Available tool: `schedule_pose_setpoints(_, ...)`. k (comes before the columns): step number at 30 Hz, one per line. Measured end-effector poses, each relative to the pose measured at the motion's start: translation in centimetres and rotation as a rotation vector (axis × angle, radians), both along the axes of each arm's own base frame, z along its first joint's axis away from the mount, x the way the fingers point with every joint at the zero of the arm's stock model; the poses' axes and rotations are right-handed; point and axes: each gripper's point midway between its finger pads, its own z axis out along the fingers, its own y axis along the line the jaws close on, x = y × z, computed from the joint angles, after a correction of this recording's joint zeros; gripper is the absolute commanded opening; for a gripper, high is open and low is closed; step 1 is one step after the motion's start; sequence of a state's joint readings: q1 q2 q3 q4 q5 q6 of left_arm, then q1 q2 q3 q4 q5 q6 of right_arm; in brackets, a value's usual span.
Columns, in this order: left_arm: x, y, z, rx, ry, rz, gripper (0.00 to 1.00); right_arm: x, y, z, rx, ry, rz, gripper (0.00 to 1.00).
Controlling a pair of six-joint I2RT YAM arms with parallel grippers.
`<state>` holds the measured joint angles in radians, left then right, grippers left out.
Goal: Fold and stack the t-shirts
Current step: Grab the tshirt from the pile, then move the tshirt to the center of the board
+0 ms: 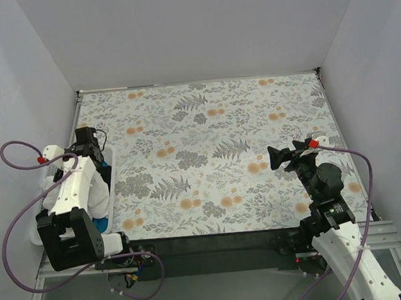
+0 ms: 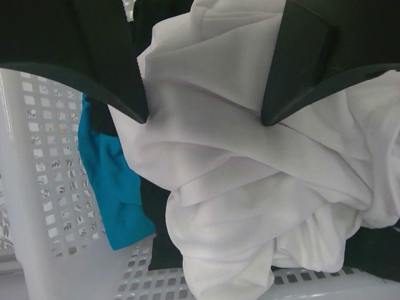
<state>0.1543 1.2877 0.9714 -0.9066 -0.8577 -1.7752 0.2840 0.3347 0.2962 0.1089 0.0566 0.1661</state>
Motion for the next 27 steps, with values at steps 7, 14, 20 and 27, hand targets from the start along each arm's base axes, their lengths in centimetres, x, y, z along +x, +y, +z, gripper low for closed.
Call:
schedule_pose_setpoints(7,0.3,0.4,0.9,0.027,0.026,-0.015,0.03,0.0,0.1,0.0,-0.007,-0.001,0.007,0.98)
schedule_pose_setpoints(14,5.0,-0.8,8.4,0.077,-0.105,-0.165,0.00,0.1,0.3,-0.5,-0.014,0.018,0.017,0.98)
schedule_pose_setpoints(20,12.3,-13.6,16.9,0.102,-0.260,-0.594,0.00,0.3,0.5,-1.0,-0.023,0.048,0.027,0.98)
schedule_pose_setpoints(27,16.0,-36.2,24.2,0.162,-0.374,-1.148,0.00,0.3,1.1,0.6,-0.033,0.060,0.058,0.98)
